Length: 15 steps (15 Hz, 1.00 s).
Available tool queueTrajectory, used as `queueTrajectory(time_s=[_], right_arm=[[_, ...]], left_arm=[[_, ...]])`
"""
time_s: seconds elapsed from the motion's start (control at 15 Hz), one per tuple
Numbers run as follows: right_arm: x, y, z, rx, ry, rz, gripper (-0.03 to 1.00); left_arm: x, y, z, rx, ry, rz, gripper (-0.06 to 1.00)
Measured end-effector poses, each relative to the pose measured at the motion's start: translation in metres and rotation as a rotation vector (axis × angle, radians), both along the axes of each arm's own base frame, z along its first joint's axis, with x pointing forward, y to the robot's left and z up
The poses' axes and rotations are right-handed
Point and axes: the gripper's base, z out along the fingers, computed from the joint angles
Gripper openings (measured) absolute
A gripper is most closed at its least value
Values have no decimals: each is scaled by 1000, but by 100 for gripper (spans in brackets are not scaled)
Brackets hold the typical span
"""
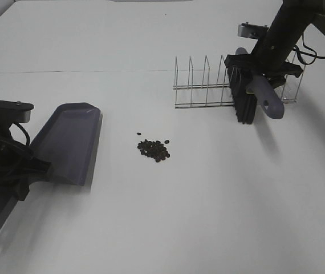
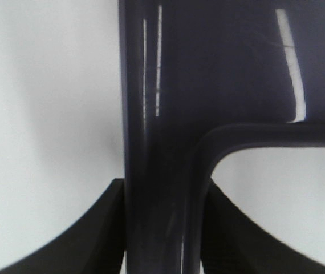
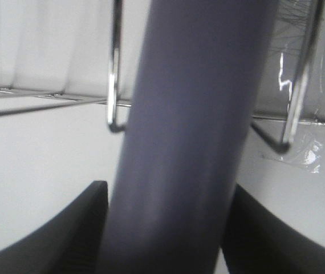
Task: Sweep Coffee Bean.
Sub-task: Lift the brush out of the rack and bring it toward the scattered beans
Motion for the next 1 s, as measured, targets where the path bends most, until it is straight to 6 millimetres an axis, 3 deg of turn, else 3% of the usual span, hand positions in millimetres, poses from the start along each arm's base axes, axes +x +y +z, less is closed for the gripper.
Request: queueTrajectory(time_s=[0.13,0.2,0.27,0.67,0.87,1.0], right_arm=[[-2,1,10,11,-12,-5,47],[-5,0,19,-7,-16,-7,31],[-7,-2,27,-9,-28,-18,29],[-16,0,18,-23,22,-19,29],[-19,1,31,-22,2,-24,29],[-35,4,50,-30,4,-26,29]], left_arm=[[0,0,0,0,0,0,31],[0,0,0,0,0,0,31],[0,0,0,0,0,0,31],[0,0,0,0,1,0,31],[0,0,0,0,1,0,31],[0,0,0,0,1,15,31]])
